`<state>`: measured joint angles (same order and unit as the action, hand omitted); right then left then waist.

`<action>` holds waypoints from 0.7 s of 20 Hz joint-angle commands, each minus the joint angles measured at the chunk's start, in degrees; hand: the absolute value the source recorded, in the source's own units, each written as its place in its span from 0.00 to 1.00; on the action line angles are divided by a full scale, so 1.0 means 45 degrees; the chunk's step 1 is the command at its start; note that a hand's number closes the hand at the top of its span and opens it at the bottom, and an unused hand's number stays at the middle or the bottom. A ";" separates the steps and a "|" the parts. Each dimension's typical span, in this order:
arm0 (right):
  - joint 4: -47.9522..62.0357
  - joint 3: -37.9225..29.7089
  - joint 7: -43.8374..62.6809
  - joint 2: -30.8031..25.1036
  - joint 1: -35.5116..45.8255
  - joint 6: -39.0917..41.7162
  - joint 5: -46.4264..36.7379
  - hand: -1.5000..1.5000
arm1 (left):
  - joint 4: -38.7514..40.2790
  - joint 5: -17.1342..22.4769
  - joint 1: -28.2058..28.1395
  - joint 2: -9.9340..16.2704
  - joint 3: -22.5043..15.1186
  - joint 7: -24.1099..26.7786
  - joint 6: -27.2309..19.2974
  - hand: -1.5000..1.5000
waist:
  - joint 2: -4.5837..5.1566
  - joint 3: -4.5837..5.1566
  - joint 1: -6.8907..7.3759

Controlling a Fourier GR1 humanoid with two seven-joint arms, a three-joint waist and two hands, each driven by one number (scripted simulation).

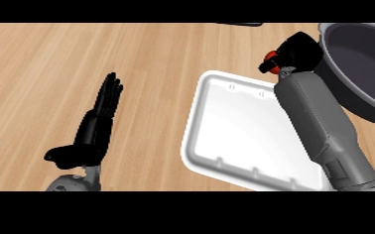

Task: Pick the tomato from the tray and place it in the pot

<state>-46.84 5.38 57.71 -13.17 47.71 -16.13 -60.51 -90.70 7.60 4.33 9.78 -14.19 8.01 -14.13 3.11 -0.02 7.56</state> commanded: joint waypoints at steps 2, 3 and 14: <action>0.2272 -0.0308 0.0829 -0.0840 0.2849 -0.0003 -0.1163 1.00 | 0.0356 -0.0068 0.0413 -0.0208 -0.0136 0.0023 0.0062 0.50 | 0.0058 0.0020 0.0313; 0.2611 -0.0292 0.0912 -0.0937 0.2993 -0.0514 -0.1523 1.00 | 0.0316 -0.0111 0.0047 -0.0137 -0.0291 0.0232 0.0212 0.50 | 0.0024 0.0018 0.0353; 0.5735 -0.0336 0.3068 -0.1542 0.5525 -0.0884 -0.3928 1.00 | 0.0721 -0.0285 0.0886 -0.0460 -0.0066 -0.0213 -0.0256 0.50 | -0.0050 0.0012 -0.0031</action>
<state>-24.98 3.96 61.84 -20.15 70.12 -16.44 -75.07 -88.21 6.89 7.62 8.37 -14.63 7.30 -14.28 3.07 0.09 8.32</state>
